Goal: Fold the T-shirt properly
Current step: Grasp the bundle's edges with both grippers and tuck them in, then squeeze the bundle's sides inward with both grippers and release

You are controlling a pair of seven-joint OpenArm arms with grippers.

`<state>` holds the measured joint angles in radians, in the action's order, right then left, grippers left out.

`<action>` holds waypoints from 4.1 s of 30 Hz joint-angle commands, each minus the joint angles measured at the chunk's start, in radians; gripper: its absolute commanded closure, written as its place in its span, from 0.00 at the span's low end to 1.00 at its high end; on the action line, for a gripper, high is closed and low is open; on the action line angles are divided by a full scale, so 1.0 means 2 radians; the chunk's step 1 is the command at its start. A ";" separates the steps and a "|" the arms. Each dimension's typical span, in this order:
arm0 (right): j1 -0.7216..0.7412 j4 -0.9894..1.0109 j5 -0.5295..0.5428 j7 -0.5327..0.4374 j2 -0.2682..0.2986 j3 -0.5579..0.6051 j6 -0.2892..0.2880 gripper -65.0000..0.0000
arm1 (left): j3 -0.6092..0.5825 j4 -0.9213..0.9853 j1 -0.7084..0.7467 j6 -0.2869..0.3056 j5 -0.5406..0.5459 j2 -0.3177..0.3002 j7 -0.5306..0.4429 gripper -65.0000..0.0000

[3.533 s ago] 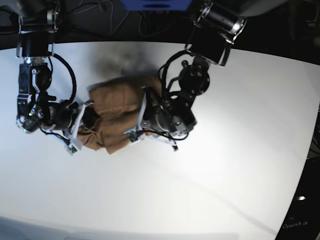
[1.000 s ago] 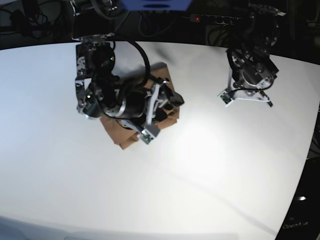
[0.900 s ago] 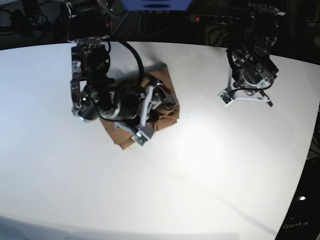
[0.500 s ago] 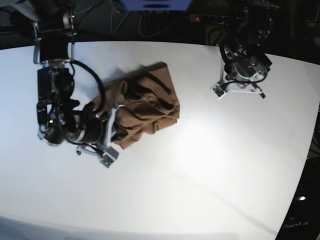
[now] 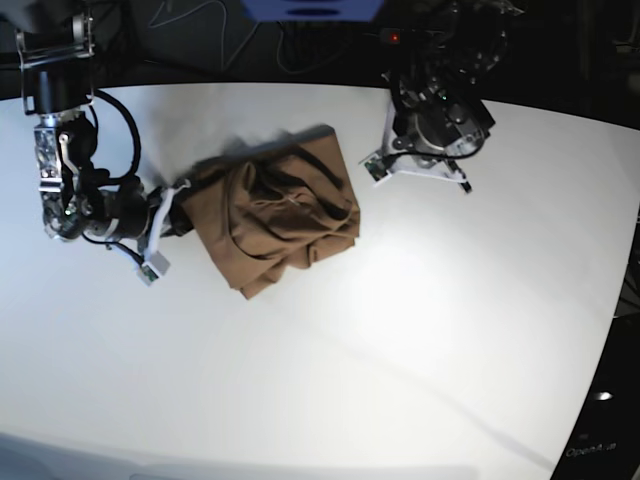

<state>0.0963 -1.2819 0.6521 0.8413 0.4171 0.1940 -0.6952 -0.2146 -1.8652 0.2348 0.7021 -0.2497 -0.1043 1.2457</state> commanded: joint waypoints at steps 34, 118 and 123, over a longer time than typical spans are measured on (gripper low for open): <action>-0.127 0.009 0.003 -0.091 -0.015 -0.003 -0.001 0.99 | 0.098 0.175 -0.258 -0.002 0.000 0.029 -0.030 0.94; -0.010 0.008 -0.289 -0.219 0.007 0.001 -0.001 1.00 | 0.000 0.354 -0.221 -0.002 0.000 0.081 -0.227 0.94; -0.050 -0.031 -0.290 -0.214 -0.006 -0.001 -0.001 1.00 | 0.001 0.353 -0.247 -0.002 0.000 0.101 -0.230 0.94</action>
<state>-0.0010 -1.3403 0.0803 0.3775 0.4026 0.1864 -0.6701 -0.2104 -1.1591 -0.2501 0.6952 -0.2394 0.0906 0.7609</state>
